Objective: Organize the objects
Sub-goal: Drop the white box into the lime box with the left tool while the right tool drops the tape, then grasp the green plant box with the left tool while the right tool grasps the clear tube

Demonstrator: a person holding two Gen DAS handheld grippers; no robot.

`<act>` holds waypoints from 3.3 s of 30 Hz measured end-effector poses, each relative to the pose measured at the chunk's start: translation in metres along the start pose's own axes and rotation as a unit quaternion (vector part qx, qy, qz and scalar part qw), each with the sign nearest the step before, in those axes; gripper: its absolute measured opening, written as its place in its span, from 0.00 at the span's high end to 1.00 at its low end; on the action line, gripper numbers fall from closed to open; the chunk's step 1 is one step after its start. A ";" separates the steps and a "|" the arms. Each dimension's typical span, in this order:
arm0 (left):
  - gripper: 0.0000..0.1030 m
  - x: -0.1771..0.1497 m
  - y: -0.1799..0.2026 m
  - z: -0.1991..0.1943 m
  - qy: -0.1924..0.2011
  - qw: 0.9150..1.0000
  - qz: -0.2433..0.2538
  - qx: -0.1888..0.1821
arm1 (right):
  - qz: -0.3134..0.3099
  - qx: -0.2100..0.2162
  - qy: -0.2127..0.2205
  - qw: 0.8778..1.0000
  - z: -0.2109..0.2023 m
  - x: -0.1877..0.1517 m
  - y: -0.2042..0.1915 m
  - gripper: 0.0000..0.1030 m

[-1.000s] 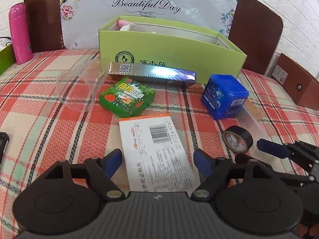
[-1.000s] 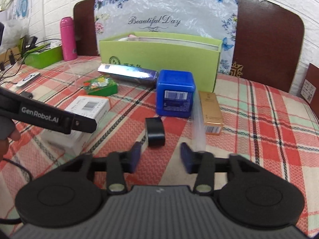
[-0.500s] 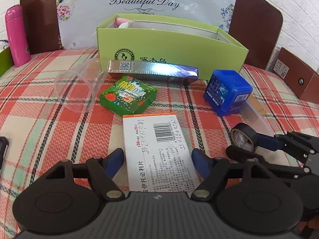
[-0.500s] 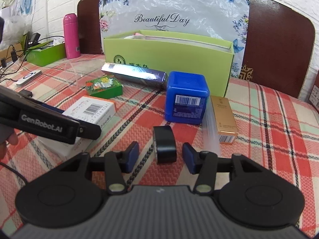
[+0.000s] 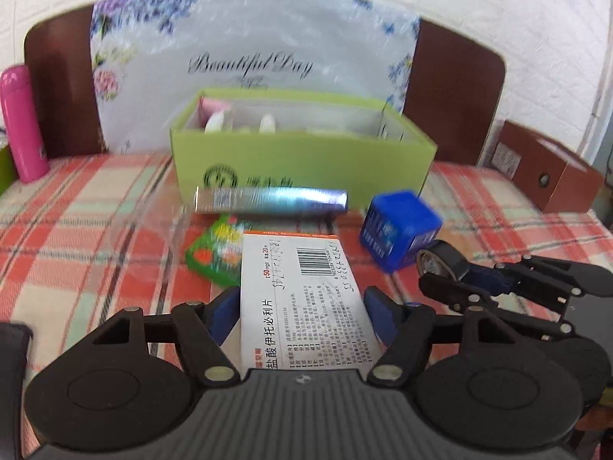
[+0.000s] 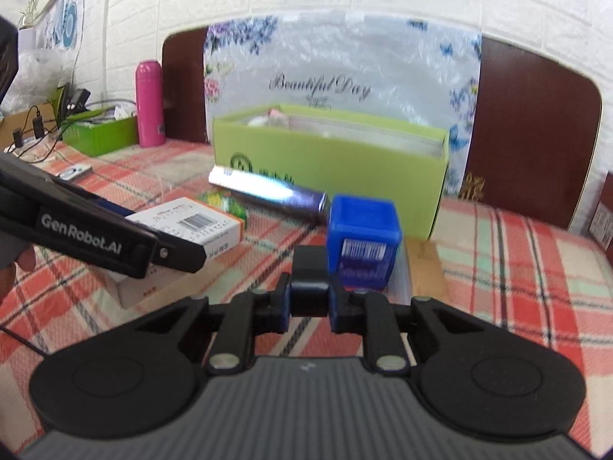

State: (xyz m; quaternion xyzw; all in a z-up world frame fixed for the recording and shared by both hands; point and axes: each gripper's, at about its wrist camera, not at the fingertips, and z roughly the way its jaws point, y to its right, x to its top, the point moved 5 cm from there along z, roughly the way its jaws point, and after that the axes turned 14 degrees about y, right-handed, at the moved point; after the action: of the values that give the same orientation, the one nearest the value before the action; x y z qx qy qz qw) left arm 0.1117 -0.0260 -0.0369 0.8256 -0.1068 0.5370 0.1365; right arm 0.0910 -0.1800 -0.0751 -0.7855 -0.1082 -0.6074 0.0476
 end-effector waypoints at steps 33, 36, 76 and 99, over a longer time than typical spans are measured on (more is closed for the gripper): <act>0.18 0.105 -0.062 0.152 0.025 0.997 -0.052 0.042 | -0.002 -0.063 0.065 0.996 0.158 0.084 0.051 0.38; 0.18 0.101 -0.070 0.143 0.022 0.995 -0.086 0.051 | 0.003 -0.081 0.080 0.993 0.142 0.079 0.055 0.12; 0.13 -0.026 -0.049 -0.008 -0.010 0.991 -0.094 0.096 | 0.095 -0.091 0.018 0.991 -0.030 -0.004 0.028 0.00; 0.31 -0.018 -0.048 0.076 -0.019 1.000 0.010 0.004 | 0.081 -0.105 -0.006 0.991 -0.015 -0.015 0.039 0.06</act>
State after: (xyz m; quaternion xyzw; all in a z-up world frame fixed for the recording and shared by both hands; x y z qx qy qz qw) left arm 0.1857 -0.0060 -0.0882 0.8352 -0.1151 0.5228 0.1257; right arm 0.0821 -0.2227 -0.0840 -0.7962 0.0204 -0.6045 0.0132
